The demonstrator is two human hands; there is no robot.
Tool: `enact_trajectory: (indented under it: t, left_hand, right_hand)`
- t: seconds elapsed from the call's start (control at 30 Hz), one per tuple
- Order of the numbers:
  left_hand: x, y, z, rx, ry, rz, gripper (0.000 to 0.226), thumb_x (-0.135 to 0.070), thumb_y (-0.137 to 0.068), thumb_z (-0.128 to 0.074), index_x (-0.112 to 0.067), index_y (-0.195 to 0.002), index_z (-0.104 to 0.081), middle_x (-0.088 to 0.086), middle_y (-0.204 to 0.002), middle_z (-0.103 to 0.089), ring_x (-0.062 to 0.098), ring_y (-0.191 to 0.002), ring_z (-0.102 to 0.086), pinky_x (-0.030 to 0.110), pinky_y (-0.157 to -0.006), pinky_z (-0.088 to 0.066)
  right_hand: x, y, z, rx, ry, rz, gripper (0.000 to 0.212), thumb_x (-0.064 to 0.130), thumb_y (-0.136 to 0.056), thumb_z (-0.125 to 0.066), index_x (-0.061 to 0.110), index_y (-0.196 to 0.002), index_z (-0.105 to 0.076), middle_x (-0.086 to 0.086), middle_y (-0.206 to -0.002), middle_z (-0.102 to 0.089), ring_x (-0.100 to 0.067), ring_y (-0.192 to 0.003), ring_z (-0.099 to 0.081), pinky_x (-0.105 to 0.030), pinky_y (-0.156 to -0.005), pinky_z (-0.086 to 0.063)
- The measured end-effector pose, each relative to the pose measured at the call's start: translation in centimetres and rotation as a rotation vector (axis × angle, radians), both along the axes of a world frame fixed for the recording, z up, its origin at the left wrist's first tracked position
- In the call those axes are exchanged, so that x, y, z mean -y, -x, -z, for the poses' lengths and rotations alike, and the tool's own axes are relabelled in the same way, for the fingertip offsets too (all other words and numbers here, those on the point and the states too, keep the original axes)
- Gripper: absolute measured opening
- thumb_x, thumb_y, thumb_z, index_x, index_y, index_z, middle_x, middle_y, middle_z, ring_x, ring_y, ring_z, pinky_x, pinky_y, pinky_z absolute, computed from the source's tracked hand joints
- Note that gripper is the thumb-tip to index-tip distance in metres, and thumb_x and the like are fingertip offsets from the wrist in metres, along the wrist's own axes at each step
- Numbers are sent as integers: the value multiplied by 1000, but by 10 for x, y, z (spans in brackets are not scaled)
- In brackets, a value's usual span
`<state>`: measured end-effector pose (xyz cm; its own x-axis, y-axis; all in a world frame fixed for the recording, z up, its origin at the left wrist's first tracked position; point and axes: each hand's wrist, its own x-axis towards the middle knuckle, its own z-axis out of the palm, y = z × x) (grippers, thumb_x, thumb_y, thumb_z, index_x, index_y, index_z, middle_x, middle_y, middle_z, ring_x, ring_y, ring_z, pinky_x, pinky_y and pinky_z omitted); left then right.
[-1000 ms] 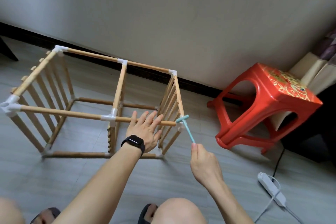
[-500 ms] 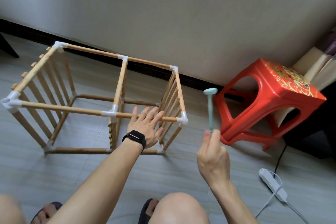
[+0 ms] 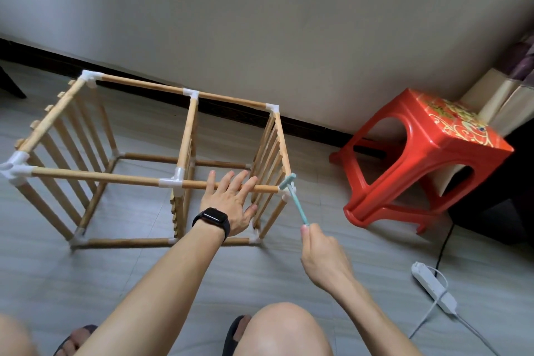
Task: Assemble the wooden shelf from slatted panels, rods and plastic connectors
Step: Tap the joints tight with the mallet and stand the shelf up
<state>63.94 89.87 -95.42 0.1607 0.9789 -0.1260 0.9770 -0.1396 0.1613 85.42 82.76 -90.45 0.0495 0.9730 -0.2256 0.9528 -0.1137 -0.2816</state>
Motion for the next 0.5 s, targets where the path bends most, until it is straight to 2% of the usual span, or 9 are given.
enact_trajectory:
  t: [0.1,0.17,0.23,0.27,0.33,0.37,0.4,0.47,0.5]
  left_hand:
    - [-1,1,2,-7,-12,-7,68,-62,-101,-24,-37,-157,5,-6,-167,7,23,-154,5,57,-118,14]
    - [-1,0,2,-8,-18,-6,69,-63,-100,-25,-38,-157,5,-6,-167,7,23,-154,5,57,-118,14]
    - [0,-1,4,-16,-20,-11,70,-63,-100,-25,-38,-157,5,-5,-167,7,24,-154,4,57,-117,14]
    - [-1,-1,4,-21,-19,-12,70,-63,-100,-25,-38,-157,6,-5,-167,7,24,-154,4,57,-117,14]
    - [-1,-1,4,-28,-18,-9,71,-64,-99,-26,-37,-157,6,-5,-167,7,24,-154,4,58,-117,14]
    - [-1,-1,5,-26,-21,-10,71,-64,-99,-27,-37,-157,6,-4,-167,7,25,-154,4,58,-117,14]
    - [-1,-1,5,-25,-24,-11,72,-64,-99,-27,-37,-157,6,-4,-167,7,25,-154,4,58,-117,13]
    - [0,0,4,-26,-23,-13,73,-64,-99,-29,-37,-157,6,-4,-167,7,25,-154,4,58,-117,14]
    - [0,-1,3,-25,-23,-13,74,-64,-98,-30,-37,-157,5,-4,-167,7,25,-154,4,58,-117,14]
  right_hand:
    - [-11,6,-33,-117,-157,16,34,39,-108,-23,17,-90,-42,-21,-94,-65,-45,-93,-57,-44,-69,-36]
    - [-19,2,-52,-195,-246,43,36,38,-108,-24,17,-86,-43,-11,-82,-60,-40,-83,-53,-42,-66,-31]
    - [-22,-1,-66,-315,-436,46,37,36,-108,-26,16,-85,-46,-3,-68,-56,-24,-66,-51,-42,-62,-35]
    - [-21,0,-67,-393,-589,46,36,34,-109,-27,15,-85,-47,-1,-61,-54,-17,-56,-51,-35,-55,-38]
    - [-17,1,-56,-504,-823,81,33,32,-108,-27,16,-84,-45,1,-54,-49,-16,-48,-51,-26,-43,-33]
    - [-17,1,-44,-535,-791,121,34,35,-107,-25,19,-84,-44,0,-54,-50,-16,-46,-51,-27,-43,-33]
    - [-18,2,-29,-529,-652,149,37,40,-107,-21,21,-84,-44,-2,-59,-55,-14,-50,-54,-31,-48,-36]
    - [-20,-2,-4,-302,-168,149,52,46,-104,-8,18,-89,-48,-15,-91,-69,-29,-83,-65,-36,-67,-41]
    - [-21,-8,1,-230,-57,175,57,46,-103,-5,15,-92,-53,-19,-105,-69,-37,-98,-62,-39,-77,-41]
